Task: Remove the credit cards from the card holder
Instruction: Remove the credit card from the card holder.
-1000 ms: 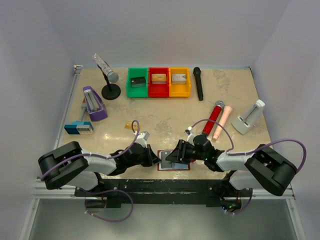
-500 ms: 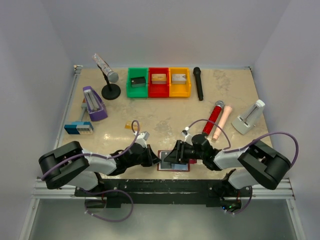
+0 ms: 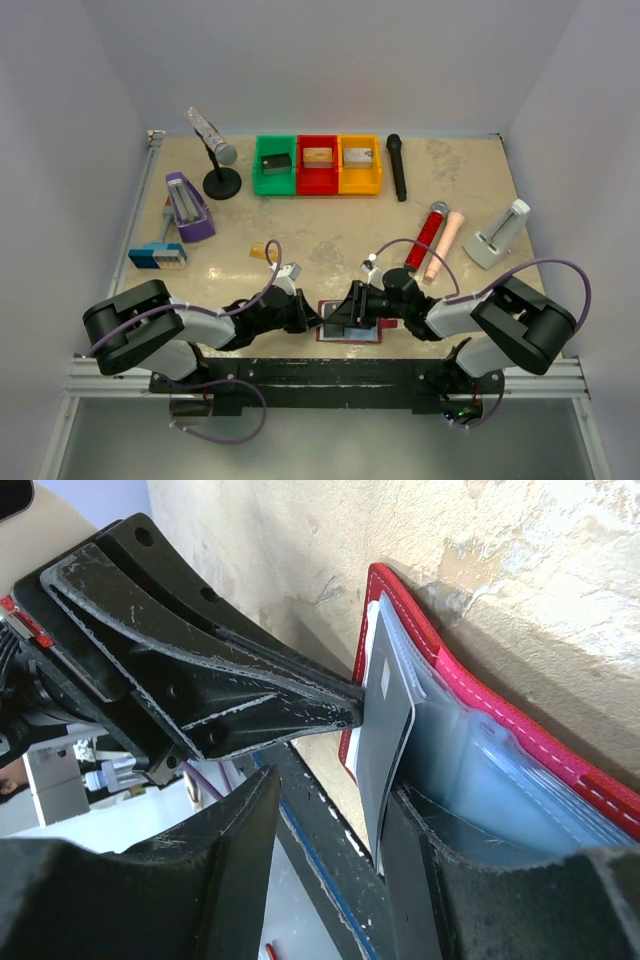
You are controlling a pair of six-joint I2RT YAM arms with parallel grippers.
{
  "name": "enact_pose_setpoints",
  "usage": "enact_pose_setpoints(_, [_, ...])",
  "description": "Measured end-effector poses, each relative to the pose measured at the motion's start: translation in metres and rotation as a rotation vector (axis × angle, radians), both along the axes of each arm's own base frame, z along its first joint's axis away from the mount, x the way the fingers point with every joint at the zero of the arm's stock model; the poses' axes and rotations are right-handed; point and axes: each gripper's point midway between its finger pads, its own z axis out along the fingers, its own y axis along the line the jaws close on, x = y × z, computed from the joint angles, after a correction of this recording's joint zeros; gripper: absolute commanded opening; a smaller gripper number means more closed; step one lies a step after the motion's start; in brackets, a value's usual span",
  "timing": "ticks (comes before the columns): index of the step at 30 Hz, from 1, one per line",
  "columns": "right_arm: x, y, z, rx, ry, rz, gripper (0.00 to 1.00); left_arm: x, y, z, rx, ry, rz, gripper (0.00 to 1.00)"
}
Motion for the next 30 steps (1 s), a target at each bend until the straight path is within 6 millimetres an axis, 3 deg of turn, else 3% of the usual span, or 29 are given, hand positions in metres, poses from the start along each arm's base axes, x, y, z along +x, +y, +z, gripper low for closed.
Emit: enact_pose_setpoints(30, [-0.009, -0.017, 0.017, -0.069, -0.053, 0.018, 0.42, -0.002, 0.000, -0.001, 0.000, 0.017, 0.015, 0.00])
